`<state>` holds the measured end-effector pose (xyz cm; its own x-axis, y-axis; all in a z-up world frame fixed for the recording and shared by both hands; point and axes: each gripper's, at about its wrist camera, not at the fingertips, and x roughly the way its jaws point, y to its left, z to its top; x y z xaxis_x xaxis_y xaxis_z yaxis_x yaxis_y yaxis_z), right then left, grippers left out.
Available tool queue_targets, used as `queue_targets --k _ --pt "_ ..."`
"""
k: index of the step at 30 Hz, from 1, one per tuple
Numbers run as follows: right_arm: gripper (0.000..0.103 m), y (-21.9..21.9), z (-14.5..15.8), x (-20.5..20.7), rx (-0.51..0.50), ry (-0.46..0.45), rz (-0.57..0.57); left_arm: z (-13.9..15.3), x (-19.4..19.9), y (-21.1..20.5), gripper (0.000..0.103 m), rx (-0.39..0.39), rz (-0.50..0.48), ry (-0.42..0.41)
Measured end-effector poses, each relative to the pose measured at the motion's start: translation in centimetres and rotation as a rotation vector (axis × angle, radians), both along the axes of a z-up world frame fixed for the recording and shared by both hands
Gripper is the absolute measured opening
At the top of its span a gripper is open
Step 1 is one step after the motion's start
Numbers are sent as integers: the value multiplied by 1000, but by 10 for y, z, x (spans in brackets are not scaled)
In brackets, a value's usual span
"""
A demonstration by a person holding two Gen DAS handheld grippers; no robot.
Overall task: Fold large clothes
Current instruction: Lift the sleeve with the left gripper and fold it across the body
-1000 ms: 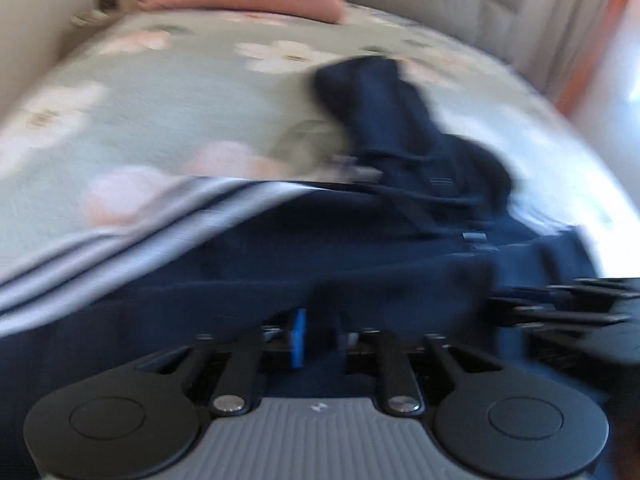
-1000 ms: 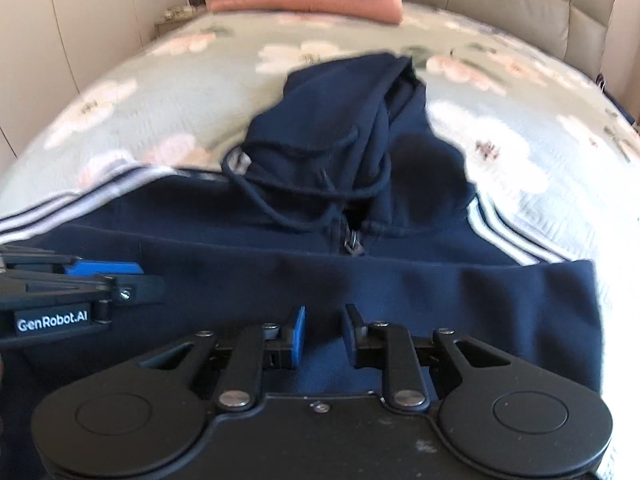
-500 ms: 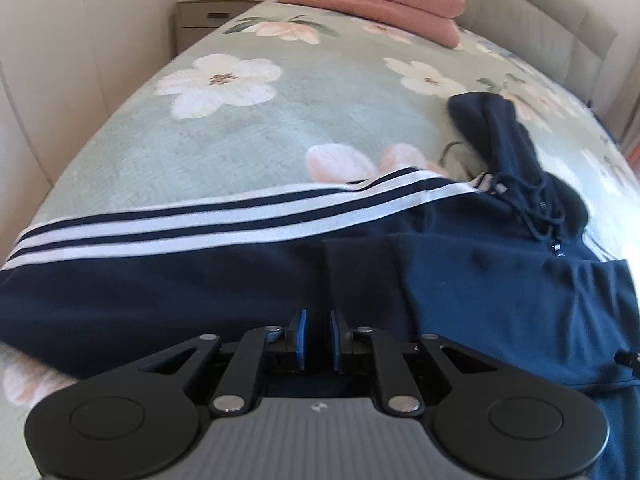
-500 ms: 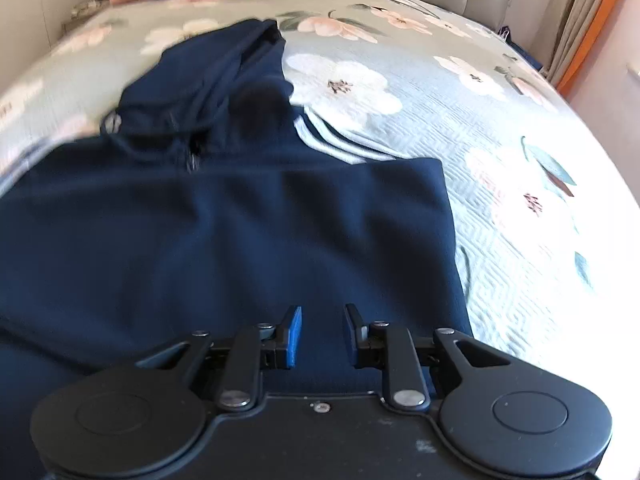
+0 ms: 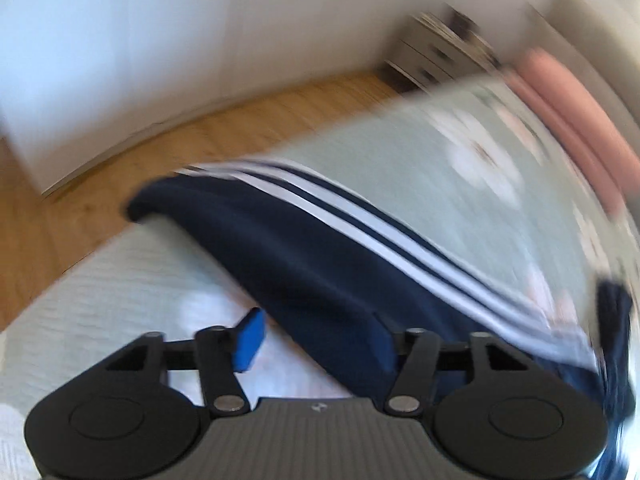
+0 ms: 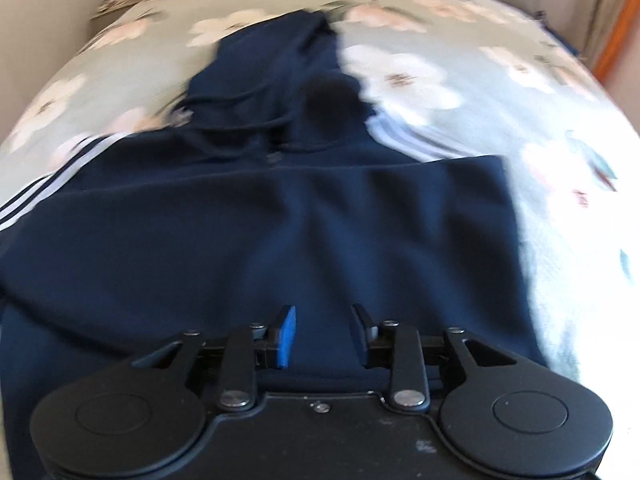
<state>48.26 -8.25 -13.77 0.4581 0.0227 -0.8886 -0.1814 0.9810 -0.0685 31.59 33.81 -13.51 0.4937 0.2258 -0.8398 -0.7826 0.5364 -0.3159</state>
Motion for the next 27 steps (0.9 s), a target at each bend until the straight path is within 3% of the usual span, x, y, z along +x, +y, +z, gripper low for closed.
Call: queue_targets --k 4,8,9,11,13,15,16,17,19,21,23,27 --pt "38 16 -9 0 6 32 39 -12 -27 53 75 -76 187 -62" --pt "38 28 -8 -1 -3 44 50 -41 -31 86 76 -208 265 -162" --pt "38 30 -7 0 -3 47 48 -46 -29 89 82 -218 279 -178" --pt "38 30 -5 2 1 51 43 -47 -24 91 82 -182 281 -200" --pt "38 26 -11 6 -1 53 41 -46 -11 91 70 -136 254 -171" --pt "43 27 -12 4 -2 56 38 -45 0 89 22 -57 244 -83" --pt "43 27 -12 3 0 55 37 -44 3 88 20 -19 228 -55" --pt "43 27 -12 2 1 55 37 -41 5 87 9 0 215 -59" --pt "43 26 -12 2 0 51 37 -25 6 76 7 54 185 -77" --pt "43 22 -11 -1 -1 45 35 2 11 56 7 157 121 -103" --pt "43 17 -11 -2 1 50 24 34 17 29 7 246 34 -145" --pt "43 5 -11 -6 26 53 -2 91 32 -38 7 346 -162 -255"
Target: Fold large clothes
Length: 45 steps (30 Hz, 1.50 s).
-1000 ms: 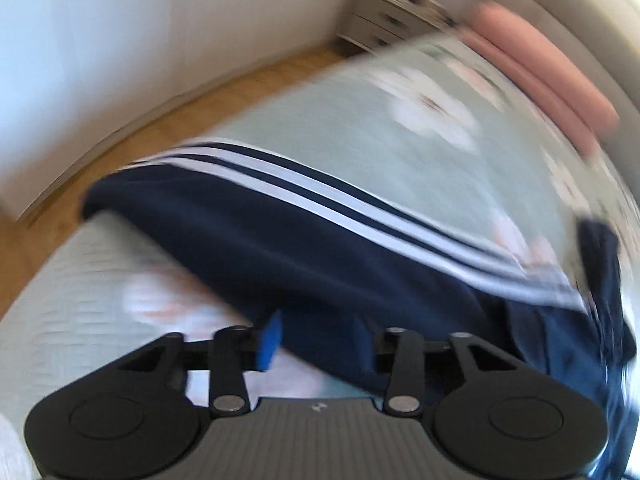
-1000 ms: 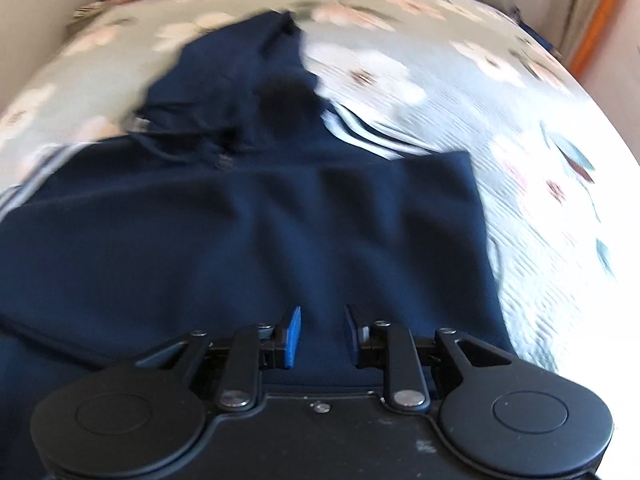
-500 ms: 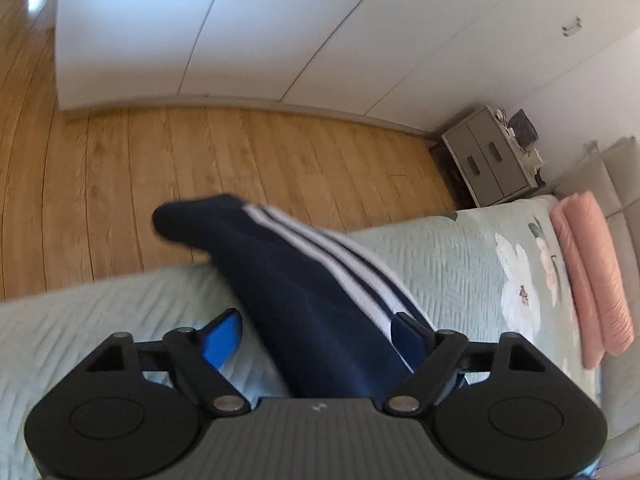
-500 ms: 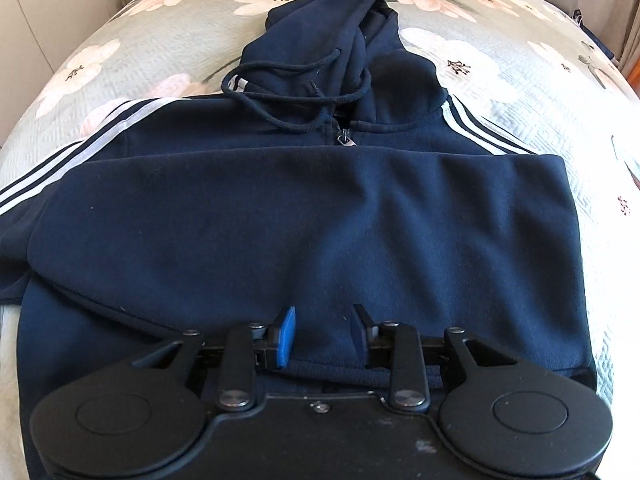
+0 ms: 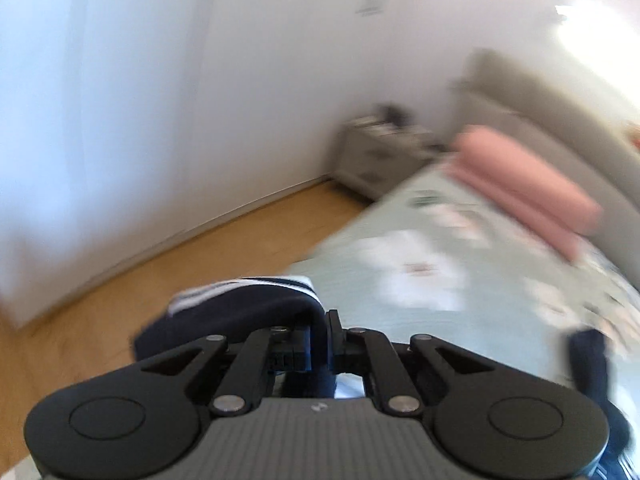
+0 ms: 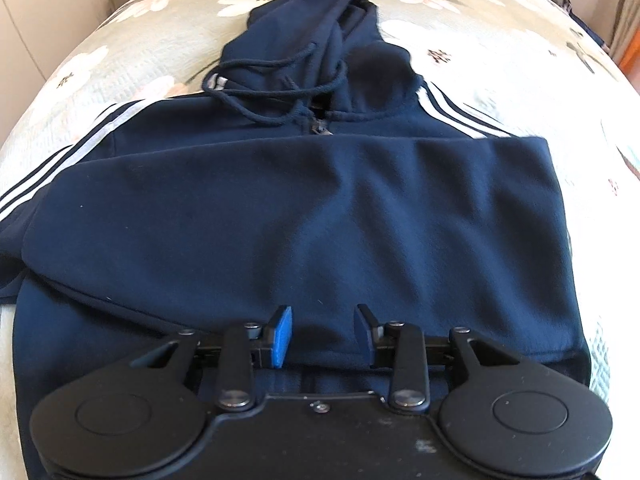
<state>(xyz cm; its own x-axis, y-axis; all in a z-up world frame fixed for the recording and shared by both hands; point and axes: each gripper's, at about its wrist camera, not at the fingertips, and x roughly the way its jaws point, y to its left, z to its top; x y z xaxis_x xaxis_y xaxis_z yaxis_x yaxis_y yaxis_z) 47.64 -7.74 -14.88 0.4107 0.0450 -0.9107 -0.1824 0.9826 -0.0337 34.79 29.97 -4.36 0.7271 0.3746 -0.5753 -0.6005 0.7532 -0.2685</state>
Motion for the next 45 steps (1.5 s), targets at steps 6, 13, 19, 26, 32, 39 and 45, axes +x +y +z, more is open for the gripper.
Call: queue_targets --k 6,13,19,26,32,39,45 --pt "43 -20 8 -10 22 -23 -5 66 17 -152 7 124 -404 -141" --pt "43 -71 18 -13 3 -50 -77 4 49 -351 20 191 -990 22" --pt "47 -101 25 -8 43 -80 -68 -60 40 -369 23 212 -978 281" --pt "71 -73 32 18 267 -98 -1 -37 37 -331 28 205 -834 342" --pt "77 -11 37 64 254 -89 -16 -32 34 -321 31 215 -721 357" --pt "73 37 -11 95 88 -27 -47 -40 24 -304 31 176 -659 385" --pt "24 13 28 72 136 -178 -47 -32 23 -292 30 175 -610 349"
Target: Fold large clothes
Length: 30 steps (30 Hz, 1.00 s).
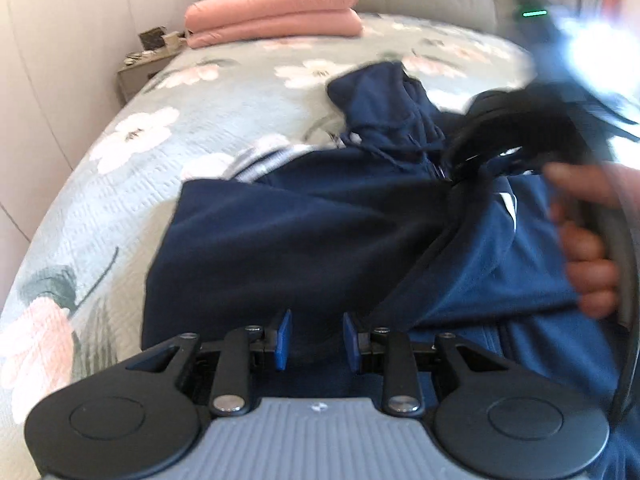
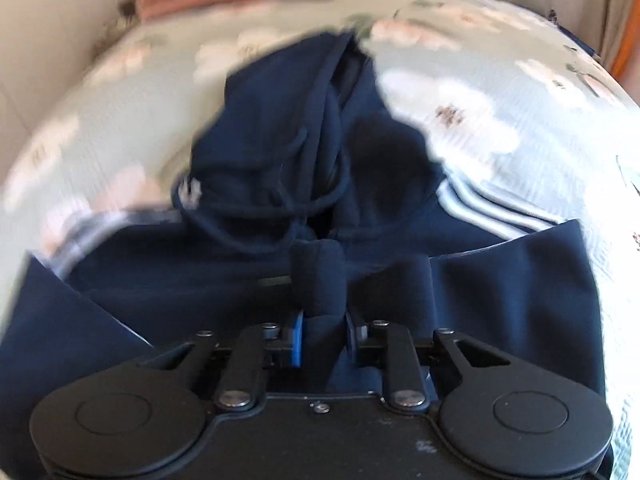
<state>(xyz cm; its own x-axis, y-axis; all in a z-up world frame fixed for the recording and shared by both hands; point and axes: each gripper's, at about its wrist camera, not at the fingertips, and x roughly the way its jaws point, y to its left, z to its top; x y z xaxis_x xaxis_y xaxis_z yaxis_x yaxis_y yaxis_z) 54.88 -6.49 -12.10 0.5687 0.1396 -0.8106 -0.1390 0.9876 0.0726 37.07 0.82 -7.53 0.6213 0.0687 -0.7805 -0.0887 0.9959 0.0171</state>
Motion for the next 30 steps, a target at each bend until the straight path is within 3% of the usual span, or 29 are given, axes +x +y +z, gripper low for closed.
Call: queue_targets --k 4,7,10,12,14,15,19,22,26,30 --pt "23 -36 71 -20 56 -232 5 21 8 12 31 -36 48 -71" --pt "26 -86 94 -40 124 -334 0 30 19 14 31 -62 32 -100" --pt "39 -134 69 -49 112 -239 -80 21 30 12 31 -79 10 -75" --pt "77 -158 31 -47 36 -40 -148 10 34 9 31 -96 -12 -33" --pt "69 -182 -1 -54 9 120 -204 2 36 6 31 -94 -24 -4" --pt "68 -194 -8 -60 19 150 -236 -2 36 5 31 -88 -33 9" --pt "68 -217 -5 -74 65 130 -295 -5 45 4 31 -64 -50 14" --pt "68 -209 0 -62 106 96 -225 -1 57 4 31 -53 -46 -1" --pt "68 -181 3 -31 86 9 -128 2 70 2 31 -45 -41 -19" --pt "67 -175 -17 -4 126 64 -74 -3 76 1 31 -24 -50 -14"
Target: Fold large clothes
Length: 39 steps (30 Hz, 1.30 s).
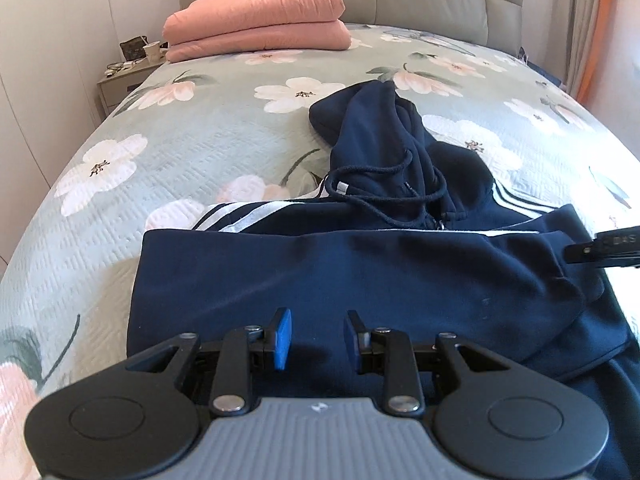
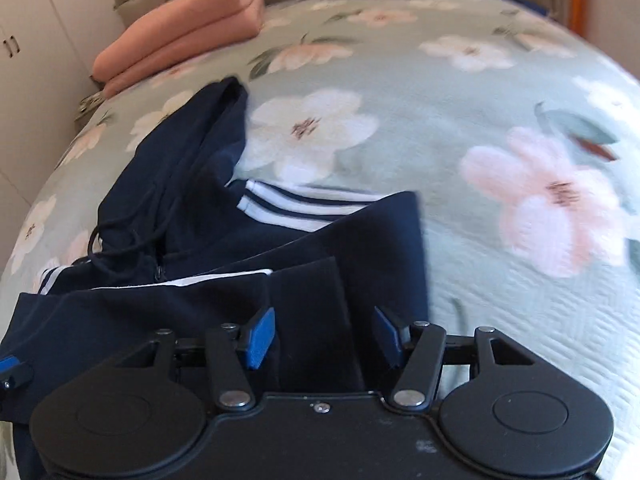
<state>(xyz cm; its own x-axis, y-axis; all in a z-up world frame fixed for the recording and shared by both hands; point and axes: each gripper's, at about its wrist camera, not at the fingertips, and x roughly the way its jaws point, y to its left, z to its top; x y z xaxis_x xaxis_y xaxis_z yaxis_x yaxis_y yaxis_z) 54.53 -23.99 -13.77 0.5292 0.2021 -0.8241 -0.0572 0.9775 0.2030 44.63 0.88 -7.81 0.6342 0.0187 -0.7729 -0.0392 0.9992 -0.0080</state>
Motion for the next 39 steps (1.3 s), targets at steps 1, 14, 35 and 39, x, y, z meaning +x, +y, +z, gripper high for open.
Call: queue_targets --k 1,14,35,39 --pt "60 1 -6 3 7 21 13 -2 0 0 31 3 2 2" --pt "8 -29 26 -27 -184 -9 26 -31 26 12 31 9 21 86" --pt "0 33 0 -13 -370 31 200 -47 79 15 22 59 14 160" --pt "20 32 42 -4 -259 -100 259 -22 76 15 28 24 -30 79"
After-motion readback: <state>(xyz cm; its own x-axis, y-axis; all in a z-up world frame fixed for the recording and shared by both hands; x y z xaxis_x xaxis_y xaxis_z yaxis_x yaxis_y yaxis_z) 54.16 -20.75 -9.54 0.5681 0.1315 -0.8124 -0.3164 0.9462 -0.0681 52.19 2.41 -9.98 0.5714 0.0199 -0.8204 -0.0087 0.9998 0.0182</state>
